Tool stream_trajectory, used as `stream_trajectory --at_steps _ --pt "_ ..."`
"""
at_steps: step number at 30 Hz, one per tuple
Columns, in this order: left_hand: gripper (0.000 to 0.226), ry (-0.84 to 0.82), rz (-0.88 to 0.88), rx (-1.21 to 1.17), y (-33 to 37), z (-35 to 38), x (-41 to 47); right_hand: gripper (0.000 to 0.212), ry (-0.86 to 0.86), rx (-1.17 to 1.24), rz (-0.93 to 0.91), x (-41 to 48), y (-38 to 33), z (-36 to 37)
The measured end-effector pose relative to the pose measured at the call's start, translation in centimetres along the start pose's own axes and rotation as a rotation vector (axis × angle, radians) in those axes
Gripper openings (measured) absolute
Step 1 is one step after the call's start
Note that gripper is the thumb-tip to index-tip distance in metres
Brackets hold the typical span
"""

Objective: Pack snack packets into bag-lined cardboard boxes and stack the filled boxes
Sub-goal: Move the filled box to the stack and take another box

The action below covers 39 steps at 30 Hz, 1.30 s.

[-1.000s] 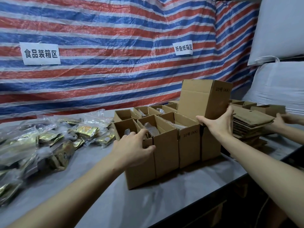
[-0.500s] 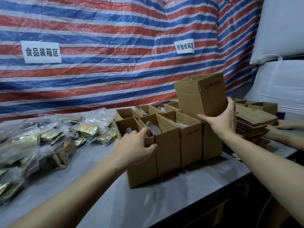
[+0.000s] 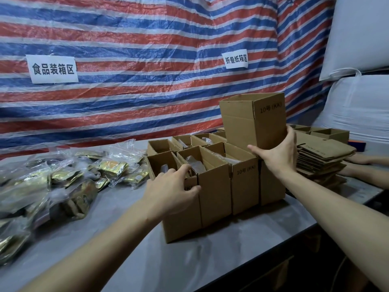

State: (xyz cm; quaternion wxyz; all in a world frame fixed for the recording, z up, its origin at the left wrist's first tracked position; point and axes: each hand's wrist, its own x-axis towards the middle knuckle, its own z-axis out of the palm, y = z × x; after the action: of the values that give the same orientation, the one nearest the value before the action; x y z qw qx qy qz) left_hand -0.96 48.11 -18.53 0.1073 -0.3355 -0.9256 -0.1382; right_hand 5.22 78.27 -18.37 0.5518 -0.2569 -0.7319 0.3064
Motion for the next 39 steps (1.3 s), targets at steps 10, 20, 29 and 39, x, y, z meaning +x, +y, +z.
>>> stream_trajectory --at_steps 10,20,29,39 --pt "0.070 0.015 0.009 -0.005 0.0 0.2 0.1 0.117 0.036 -0.005 0.016 0.3 1.0 -0.4" --pt "0.069 0.022 0.010 -0.011 0.0 0.2 0.2 0.119 -0.024 0.000 0.015 0.0 1.6 0.0" --pt "0.070 0.031 0.011 -0.012 0.0 0.2 0.0 0.112 -0.102 -0.147 0.017 -0.8 1.1 -0.8" --pt "0.068 0.036 0.017 -0.001 -0.1 0.2 -0.1 0.103 -0.045 -0.229 0.072 -0.7 0.7 -1.1"
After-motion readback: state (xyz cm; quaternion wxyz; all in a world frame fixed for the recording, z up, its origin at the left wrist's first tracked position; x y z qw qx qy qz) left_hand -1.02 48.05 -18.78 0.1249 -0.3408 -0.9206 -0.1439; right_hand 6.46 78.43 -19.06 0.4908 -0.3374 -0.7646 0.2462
